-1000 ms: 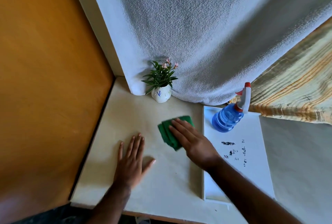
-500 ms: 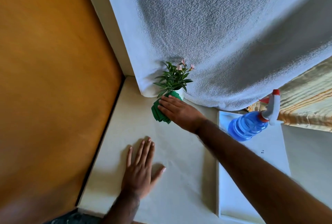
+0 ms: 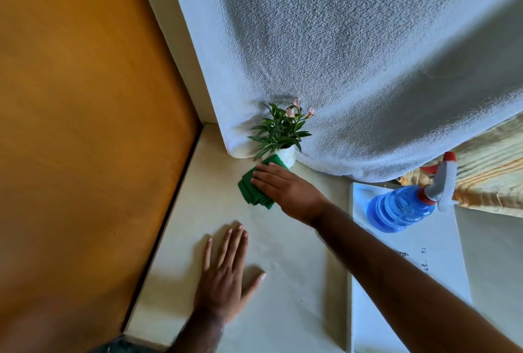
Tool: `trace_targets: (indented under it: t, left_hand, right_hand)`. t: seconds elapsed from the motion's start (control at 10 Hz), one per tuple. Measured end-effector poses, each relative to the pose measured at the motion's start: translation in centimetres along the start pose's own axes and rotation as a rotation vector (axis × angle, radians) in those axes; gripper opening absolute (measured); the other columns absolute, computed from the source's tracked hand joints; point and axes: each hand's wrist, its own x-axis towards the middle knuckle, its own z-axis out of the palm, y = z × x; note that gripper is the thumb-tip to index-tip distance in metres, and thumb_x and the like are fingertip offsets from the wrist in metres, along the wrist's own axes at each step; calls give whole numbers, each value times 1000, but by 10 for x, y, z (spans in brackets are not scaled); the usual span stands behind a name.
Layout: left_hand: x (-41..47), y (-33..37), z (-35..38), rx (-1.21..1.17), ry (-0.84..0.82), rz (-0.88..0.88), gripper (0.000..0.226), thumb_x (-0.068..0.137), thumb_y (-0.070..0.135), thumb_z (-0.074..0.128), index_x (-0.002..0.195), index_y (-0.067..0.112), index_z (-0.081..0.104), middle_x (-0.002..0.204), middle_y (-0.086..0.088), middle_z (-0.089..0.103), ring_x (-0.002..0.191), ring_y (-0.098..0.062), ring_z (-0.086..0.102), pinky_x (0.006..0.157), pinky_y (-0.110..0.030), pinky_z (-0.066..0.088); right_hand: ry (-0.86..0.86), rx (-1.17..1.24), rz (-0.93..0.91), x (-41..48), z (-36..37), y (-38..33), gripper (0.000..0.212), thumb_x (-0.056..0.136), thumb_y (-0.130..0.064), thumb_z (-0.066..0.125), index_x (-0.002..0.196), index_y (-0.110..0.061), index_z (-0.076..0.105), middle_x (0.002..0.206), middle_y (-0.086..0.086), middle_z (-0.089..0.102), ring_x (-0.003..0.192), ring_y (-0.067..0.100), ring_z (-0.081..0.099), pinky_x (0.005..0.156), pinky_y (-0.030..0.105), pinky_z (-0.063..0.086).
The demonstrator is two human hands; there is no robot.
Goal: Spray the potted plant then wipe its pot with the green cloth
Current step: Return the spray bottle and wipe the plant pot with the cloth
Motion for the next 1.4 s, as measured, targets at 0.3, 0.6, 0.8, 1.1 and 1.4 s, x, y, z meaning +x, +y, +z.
trace_targets:
  t: [0.3, 0.6, 0.8, 1.1, 1.4]
  left_hand:
    - [-1, -1, 1, 16, -16, 3, 99, 95, 78, 42, 166, 12, 22, 177, -8, 20, 163, -27, 20, 127, -66, 25]
    - [1, -1, -1, 5, -39, -2, 99, 95, 79, 39, 166, 12, 20, 178, -8, 19, 163, -27, 21, 127, -66, 26]
    - [0, 0, -2, -8, -23, -1, 98, 95, 77, 41, 166, 12, 22, 177, -8, 22, 162, -26, 24, 127, -65, 26]
    - [0, 0, -2, -7, -14, -2, 97, 96, 77, 42, 166, 12, 22, 177, -7, 22, 163, -25, 23, 127, -66, 27]
    - [-1, 2, -2, 8, 18, 1, 97, 96, 75, 43, 165, 11, 24, 177, -9, 23, 162, -27, 24, 126, -66, 29]
  right_hand:
    - [-50, 10, -56, 8, -1, 21, 41, 84, 11, 48, 120, 12, 69, 123, 29, 69, 123, 49, 61, 105, 63, 46]
    - [-67, 64, 34, 7, 8, 7, 53, 74, 21, 48, 124, 12, 66, 126, 30, 67, 124, 49, 59, 109, 58, 43]
    - [32, -24, -21, -1, -6, 20, 47, 79, 12, 46, 119, 11, 69, 124, 27, 69, 124, 48, 60, 108, 62, 43]
    - [52, 55, 157, -38, 17, 21, 56, 68, 29, 68, 118, 6, 72, 122, 24, 71, 121, 44, 63, 106, 60, 46]
    - [26, -68, -46, -11, -4, 22, 46, 92, 4, 35, 121, 8, 69, 126, 25, 69, 127, 45, 59, 110, 58, 43]
